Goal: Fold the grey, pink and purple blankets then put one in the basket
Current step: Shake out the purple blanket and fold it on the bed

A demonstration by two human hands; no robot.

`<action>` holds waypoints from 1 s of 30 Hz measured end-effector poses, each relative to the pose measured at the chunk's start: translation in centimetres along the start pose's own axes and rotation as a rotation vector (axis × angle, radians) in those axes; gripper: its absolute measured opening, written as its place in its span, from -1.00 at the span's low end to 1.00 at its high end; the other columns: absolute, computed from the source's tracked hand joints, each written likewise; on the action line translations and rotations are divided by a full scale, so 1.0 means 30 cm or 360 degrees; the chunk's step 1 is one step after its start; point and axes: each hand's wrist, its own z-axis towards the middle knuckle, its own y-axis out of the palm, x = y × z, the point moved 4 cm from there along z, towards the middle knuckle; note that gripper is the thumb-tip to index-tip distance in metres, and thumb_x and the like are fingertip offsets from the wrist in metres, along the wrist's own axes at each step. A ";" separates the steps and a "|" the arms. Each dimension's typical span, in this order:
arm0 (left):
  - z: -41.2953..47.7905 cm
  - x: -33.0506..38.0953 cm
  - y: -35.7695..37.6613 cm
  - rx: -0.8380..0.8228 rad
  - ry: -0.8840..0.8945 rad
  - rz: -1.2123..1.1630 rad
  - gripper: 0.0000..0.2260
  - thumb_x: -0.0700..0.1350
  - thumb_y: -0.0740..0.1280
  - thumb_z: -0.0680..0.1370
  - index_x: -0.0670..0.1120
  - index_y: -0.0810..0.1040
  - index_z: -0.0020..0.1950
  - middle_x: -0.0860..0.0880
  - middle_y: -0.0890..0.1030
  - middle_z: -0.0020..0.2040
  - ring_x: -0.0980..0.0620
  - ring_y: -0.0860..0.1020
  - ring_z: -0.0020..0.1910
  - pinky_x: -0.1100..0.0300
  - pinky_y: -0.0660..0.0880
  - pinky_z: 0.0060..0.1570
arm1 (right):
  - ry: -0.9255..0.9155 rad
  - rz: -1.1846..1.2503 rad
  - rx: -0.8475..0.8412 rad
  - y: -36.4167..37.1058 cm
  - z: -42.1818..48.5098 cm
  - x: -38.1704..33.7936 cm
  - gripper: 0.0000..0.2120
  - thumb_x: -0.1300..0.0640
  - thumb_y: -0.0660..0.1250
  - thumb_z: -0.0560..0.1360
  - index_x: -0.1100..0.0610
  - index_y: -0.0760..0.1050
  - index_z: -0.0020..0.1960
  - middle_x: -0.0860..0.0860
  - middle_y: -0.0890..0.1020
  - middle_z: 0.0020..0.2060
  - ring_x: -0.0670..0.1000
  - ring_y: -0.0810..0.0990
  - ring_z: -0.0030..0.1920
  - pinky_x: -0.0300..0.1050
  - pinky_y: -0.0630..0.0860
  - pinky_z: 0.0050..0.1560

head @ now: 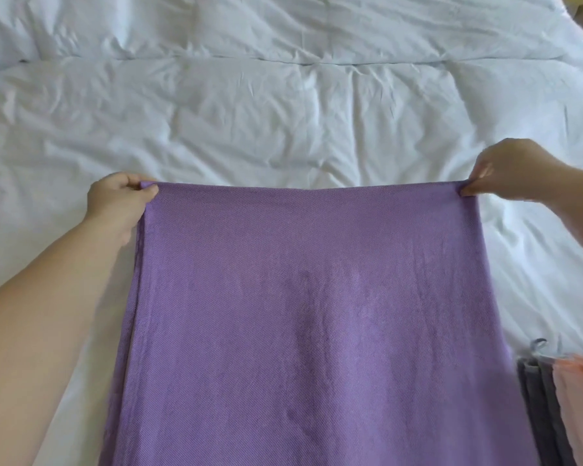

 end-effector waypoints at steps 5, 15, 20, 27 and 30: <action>0.003 -0.035 0.072 0.0156 0.0209 0.0287 -0.78 -0.24 0.36 0.49 0.07 0.41 -0.12 0.13 0.49 -0.25 0.18 0.46 -0.30 0.32 0.41 -0.23 | 0.0357 0.0090 0.0061 0.123 0.036 0.028 -0.77 0.11 0.51 0.34 0.00 0.46 -0.33 0.11 0.55 -0.17 0.18 0.51 -0.07 -0.05 0.43 -0.10; -0.148 -0.046 0.214 0.0496 0.0772 0.1088 -0.59 -0.24 0.26 0.51 -0.15 0.37 0.37 -0.19 0.40 0.36 -0.21 0.37 0.32 0.00 0.26 0.29 | 0.0590 0.0284 0.0638 0.336 -0.090 -0.066 -0.66 0.28 0.24 0.45 0.10 0.41 0.21 0.17 0.47 0.23 0.23 0.34 0.31 0.15 0.25 0.26; -0.565 -0.111 0.485 -0.0365 0.1619 0.1365 -0.60 0.00 0.11 0.62 -0.02 0.34 0.45 -0.06 0.24 0.52 -0.13 0.25 0.47 -0.11 0.11 0.44 | -0.0146 0.1088 0.0898 0.379 -0.283 -0.484 -0.58 0.35 0.21 0.47 0.24 0.44 0.33 0.13 0.43 0.37 0.10 0.33 0.40 -0.16 0.17 0.43; -0.454 -0.338 0.323 -0.0350 0.1083 0.1995 -0.51 0.17 -0.28 0.62 0.11 -0.12 0.55 0.08 -0.08 0.57 0.06 -0.11 0.55 -0.01 -0.23 0.48 | -0.0041 0.0049 0.0298 0.637 -0.467 -0.372 -0.31 -0.30 -0.08 0.55 0.07 0.08 0.55 -0.04 0.11 0.54 -0.02 0.03 0.54 -0.06 -0.09 0.50; -0.385 -0.353 0.198 -0.0248 0.0888 0.2149 -0.48 0.18 -0.37 0.58 0.09 -0.19 0.54 0.06 -0.11 0.58 0.06 -0.16 0.54 0.01 -0.27 0.48 | 0.0221 -0.0018 0.0251 0.609 -0.485 -0.219 -0.26 -0.32 -0.18 0.52 0.09 0.01 0.56 -0.01 0.07 0.55 0.02 0.01 0.55 0.00 -0.06 0.52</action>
